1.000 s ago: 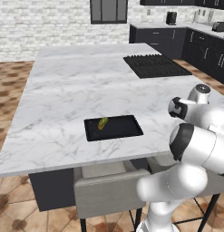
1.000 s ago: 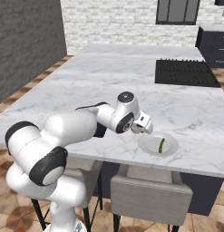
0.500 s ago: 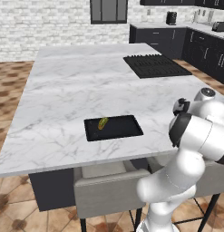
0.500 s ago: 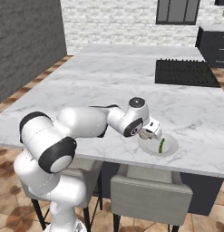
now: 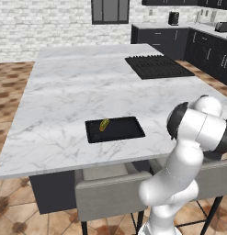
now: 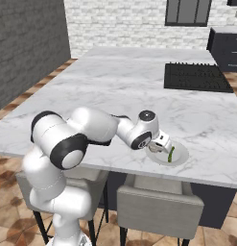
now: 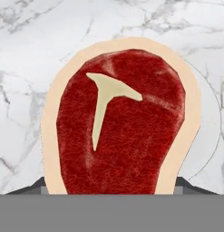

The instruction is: Create a steak meal by picking up the steak and asparagus from the tray and placing them on the plate. Leave the tacos on the tray.

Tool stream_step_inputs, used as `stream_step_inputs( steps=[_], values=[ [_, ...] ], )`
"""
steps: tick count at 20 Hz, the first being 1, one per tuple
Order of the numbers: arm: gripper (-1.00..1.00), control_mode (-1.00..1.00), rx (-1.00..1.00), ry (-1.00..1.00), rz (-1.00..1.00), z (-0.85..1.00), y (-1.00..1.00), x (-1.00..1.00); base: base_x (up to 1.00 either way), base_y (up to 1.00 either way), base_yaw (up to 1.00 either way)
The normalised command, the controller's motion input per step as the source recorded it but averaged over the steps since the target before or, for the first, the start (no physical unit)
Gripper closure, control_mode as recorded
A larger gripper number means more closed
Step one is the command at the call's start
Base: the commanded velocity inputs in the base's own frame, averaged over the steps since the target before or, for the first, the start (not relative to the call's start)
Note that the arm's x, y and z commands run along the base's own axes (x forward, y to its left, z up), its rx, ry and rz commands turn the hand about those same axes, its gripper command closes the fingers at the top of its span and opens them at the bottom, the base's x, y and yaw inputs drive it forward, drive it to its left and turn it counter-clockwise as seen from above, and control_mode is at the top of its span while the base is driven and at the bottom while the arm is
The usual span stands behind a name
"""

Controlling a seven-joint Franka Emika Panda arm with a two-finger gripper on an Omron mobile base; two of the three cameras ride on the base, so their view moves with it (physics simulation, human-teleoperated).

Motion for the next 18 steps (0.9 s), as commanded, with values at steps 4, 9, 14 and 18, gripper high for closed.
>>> stream_step_inputs(
  steps=[4, 9, 14, 18],
  values=[
    [1.00, -1.00, 0.00, 0.00, 0.00, -0.27, -0.15, 0.19, 0.00, 0.00, 0.00],
    [1.00, -1.00, 0.00, 0.00, 0.00, -0.13, -0.28, 0.14, 0.00, 0.00, 0.00],
    [1.00, -1.00, 0.00, 0.01, 0.00, -0.20, -0.06, 0.15, 0.00, 0.00, 0.00],
    [1.00, -1.00, 0.00, 0.02, 0.00, -0.20, 0.00, 0.13, 0.00, 0.00, 0.00]
  ],
)
